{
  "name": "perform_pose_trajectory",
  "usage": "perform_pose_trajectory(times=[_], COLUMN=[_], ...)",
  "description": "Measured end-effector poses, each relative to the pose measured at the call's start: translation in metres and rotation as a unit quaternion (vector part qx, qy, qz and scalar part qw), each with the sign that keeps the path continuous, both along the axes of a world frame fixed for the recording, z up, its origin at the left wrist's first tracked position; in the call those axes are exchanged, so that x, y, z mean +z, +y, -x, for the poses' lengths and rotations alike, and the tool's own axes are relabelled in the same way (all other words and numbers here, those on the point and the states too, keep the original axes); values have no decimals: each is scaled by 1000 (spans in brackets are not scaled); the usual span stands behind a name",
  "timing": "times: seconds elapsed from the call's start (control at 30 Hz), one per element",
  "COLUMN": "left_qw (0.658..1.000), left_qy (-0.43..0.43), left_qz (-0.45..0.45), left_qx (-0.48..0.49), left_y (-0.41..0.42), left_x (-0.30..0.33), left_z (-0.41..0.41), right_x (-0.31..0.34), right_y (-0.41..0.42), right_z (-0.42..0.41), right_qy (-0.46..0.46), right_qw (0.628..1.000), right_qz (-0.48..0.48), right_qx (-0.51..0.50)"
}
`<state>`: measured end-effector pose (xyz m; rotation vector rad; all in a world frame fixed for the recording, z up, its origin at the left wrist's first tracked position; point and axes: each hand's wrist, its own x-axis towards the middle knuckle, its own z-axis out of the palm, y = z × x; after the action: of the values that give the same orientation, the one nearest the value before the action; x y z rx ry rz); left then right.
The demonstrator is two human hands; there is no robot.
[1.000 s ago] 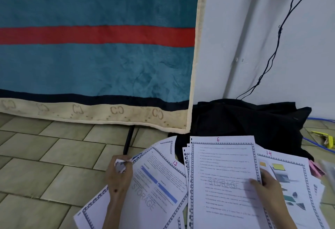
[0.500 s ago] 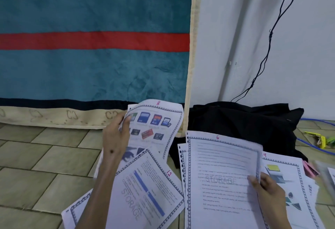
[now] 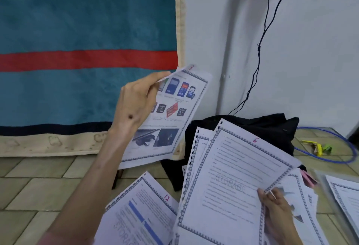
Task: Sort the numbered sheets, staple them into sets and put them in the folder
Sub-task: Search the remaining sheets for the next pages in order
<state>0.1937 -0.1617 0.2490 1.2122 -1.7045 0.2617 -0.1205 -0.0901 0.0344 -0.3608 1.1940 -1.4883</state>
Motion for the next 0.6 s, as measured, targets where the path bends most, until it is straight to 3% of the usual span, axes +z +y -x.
perform_pose_trajectory(times=[0.1, 0.23, 0.37, 0.43, 0.53, 0.6], left_qw=[996, 986, 941, 894, 753, 699], left_qy=[77, 95, 203, 304, 473, 501], left_qz=[-33, -134, -264, -324, -443, -496], left_qx=[-27, -9, -52, -55, -117, -123], left_y=[-3, -2, 8, 24, 49, 61], left_x=[19, 13, -42, -80, -138, -167], left_z=[0, -13, -22, -19, -13, -11], right_x=[-3, 0, 6, 8, 2, -10], right_y=[-2, -9, -16, -16, -14, -13], right_z=[-2, -6, -20, -31, -45, -52], right_qy=[-58, -92, -75, -59, -34, -38], right_qw=[998, 992, 990, 990, 992, 992], right_qz=[0, 6, 17, 16, -9, -21], right_qx=[39, 86, 116, 128, 118, 117])
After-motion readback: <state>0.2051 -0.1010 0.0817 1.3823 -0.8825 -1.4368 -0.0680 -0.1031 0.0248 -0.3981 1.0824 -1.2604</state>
